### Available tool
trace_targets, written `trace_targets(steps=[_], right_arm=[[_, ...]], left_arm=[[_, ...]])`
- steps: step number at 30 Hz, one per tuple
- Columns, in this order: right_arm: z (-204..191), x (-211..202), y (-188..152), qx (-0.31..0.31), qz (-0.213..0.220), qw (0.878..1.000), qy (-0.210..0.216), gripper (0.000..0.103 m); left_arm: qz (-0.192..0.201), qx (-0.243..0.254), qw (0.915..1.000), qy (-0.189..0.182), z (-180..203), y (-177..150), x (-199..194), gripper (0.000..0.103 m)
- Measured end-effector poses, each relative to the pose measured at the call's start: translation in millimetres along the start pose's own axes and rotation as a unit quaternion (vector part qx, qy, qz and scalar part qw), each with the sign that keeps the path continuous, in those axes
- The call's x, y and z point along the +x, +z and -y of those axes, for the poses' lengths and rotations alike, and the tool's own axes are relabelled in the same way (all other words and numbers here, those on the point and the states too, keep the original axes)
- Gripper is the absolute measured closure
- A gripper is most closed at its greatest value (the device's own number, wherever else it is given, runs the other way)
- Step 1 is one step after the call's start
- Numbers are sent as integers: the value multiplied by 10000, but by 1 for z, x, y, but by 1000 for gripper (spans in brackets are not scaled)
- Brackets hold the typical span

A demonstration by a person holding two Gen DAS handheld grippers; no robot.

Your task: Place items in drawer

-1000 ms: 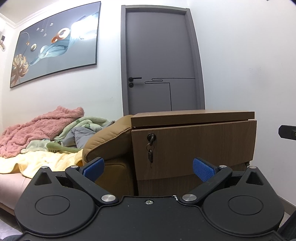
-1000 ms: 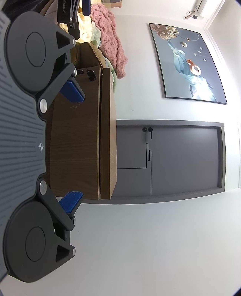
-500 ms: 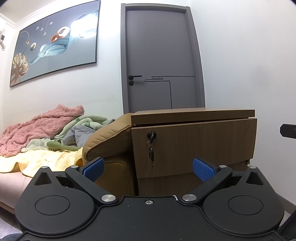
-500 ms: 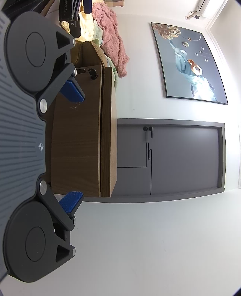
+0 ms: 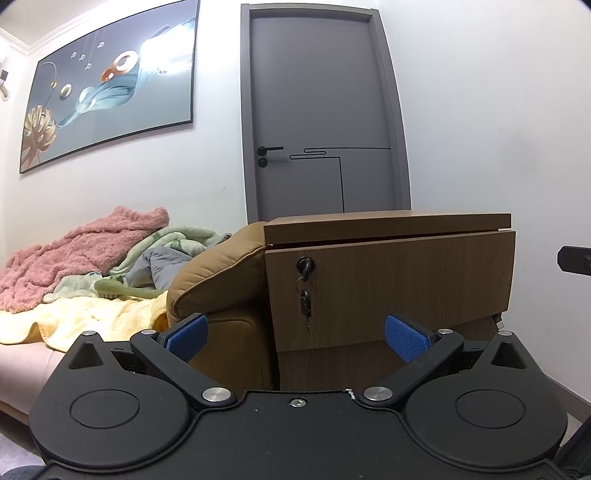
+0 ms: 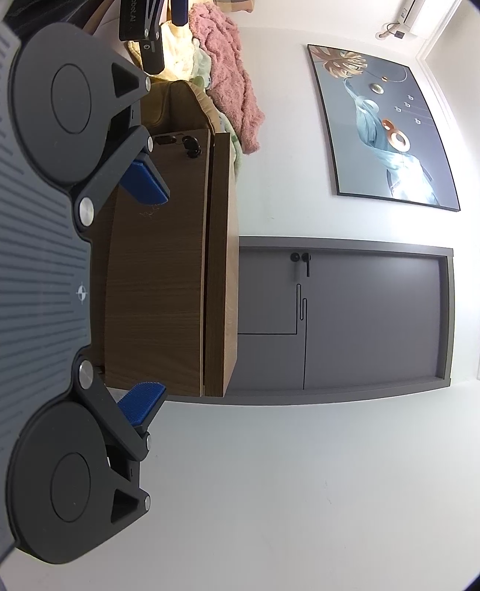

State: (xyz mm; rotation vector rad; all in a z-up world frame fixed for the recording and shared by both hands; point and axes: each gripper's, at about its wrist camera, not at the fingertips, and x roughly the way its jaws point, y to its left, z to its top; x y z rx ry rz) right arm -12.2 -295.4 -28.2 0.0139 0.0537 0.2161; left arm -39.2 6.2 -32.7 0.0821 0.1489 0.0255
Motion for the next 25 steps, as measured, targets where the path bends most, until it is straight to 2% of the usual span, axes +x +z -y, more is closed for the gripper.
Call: trace_targets(steps=[25], right_arm=[[1,-2,-1,-43,-7,10000,-26,0]], left_arm=[[-30,-19,10000,-61,-2,-1,1,1]])
